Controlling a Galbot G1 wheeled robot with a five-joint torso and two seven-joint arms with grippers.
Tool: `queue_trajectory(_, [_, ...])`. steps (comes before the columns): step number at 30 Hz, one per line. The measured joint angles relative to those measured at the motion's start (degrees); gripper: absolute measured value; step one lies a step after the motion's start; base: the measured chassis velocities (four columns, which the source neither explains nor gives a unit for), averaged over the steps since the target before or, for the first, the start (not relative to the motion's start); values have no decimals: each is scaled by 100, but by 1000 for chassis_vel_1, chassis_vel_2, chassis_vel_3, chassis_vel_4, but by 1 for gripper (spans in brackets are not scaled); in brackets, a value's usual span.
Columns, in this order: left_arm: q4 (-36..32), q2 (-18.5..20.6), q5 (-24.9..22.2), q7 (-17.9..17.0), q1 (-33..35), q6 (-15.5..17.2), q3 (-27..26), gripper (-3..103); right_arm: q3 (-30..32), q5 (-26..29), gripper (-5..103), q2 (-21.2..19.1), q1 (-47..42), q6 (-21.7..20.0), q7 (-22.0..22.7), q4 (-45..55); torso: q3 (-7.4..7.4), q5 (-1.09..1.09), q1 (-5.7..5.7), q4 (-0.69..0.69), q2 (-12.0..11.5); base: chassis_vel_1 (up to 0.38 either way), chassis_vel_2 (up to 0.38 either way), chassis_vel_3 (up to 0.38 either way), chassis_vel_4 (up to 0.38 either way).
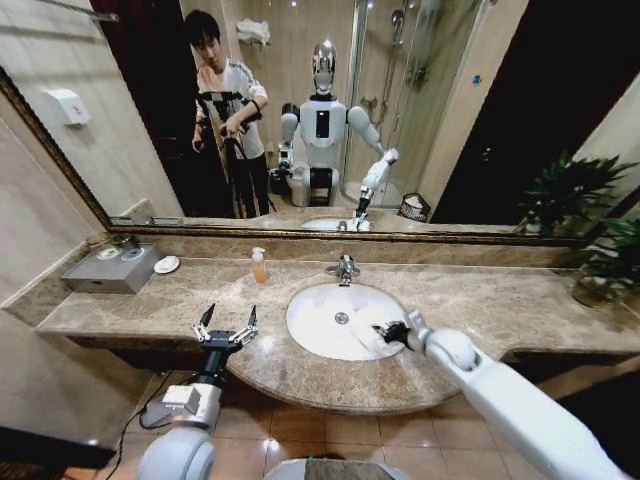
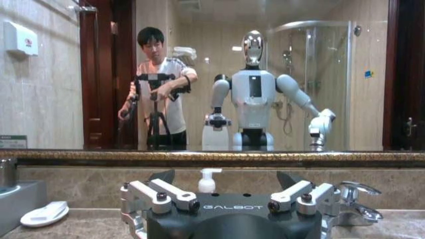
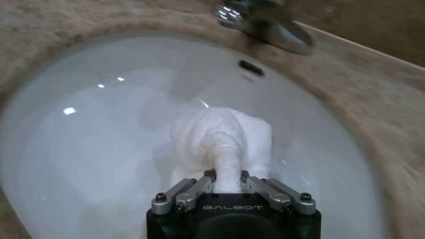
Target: Pick up the towel from the sink counter and wipe the mirror surface.
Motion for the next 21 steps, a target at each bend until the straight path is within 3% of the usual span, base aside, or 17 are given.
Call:
queue_trajectory(2, [0,0,0,-1,0,0,-1,100,-421,-20,12,77,479,-31,-120,-270,1,3,1,0,-1,0,0,0,0])
queue_trajectory(8, [0,0,0,-1,0,0,0,100,-772,-404,12,263,875,-12,-564,-788,0,2,0,-2,-1,0,0,0,0])
queue_trajectory(10, [0,0,0,-1,0,0,0,100,-777,-707,12,322,905,168,-863,-1055,0,3,0,-4,0,0,0,0,0])
queue_trajectory(17, [0,0,0,-1,0,0,0,100,-731,-954,12,216,954,706,-1244,-1464,0,3,0,-5,0,0,0,0,0])
queue_trajectory(21, [0,0,0,-1,0,0,0,100,-777,-1373,12,165,1085,950,-1613,-1866,0,2,0,-3,0,0,0,0,0])
